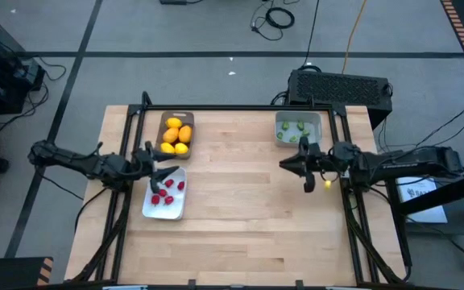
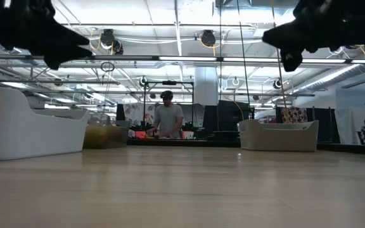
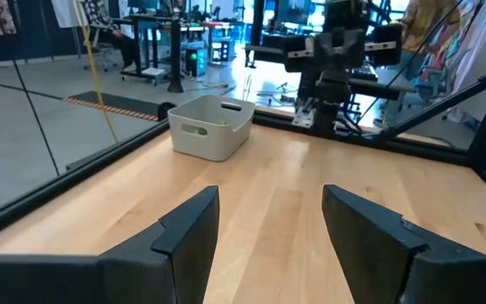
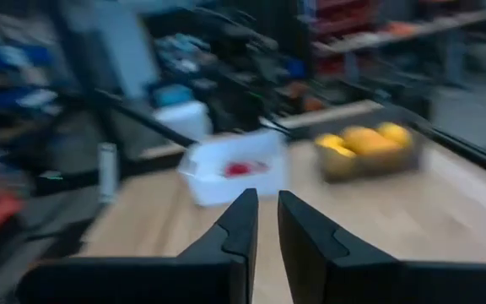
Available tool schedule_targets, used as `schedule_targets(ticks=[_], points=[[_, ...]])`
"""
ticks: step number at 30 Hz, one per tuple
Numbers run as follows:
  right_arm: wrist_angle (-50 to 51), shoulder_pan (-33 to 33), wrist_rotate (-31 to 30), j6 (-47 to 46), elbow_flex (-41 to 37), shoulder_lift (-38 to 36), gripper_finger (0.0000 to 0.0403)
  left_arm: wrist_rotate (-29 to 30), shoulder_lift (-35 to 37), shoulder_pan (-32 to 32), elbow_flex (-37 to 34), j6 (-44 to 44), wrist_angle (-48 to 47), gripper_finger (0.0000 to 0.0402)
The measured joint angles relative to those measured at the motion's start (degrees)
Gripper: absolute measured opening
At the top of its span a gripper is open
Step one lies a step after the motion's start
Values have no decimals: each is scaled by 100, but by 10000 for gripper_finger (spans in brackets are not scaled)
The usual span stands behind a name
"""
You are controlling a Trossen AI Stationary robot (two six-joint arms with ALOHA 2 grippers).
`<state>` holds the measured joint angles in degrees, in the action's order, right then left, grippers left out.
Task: Sort produce into baskets
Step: Return to Home Position
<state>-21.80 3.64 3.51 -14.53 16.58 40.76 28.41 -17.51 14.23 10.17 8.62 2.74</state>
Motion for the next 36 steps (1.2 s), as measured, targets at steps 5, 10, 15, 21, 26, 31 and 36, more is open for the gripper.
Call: schedule_targets(ticks=[5,10,15,21,26,31,36], points=[[-714,30,437,11,-514,44,34,-565,8,-580,-325,2,412,218],[-619,335,559,-50,-616,-20,31,-1031,76,-1225,-268,-39,272,218],[-411,891,1334,4,-617,-240,31,-1353,337,-1644,-102,-149,-100,218],[304,1464,1360,-5,-617,-490,31,-1406,861,-1806,-100,-15,-880,218],[482,1579,1381,135,-624,-555,31,-1409,1326,-1804,-100,34,-1164,218],[246,1580,1357,53,-1026,-679,31,-1528,1692,-1769,-222,352,-1293,218],[-195,1582,1314,-169,-1594,-1021,31,-1489,1750,-1742,-305,496,-1360,218]])
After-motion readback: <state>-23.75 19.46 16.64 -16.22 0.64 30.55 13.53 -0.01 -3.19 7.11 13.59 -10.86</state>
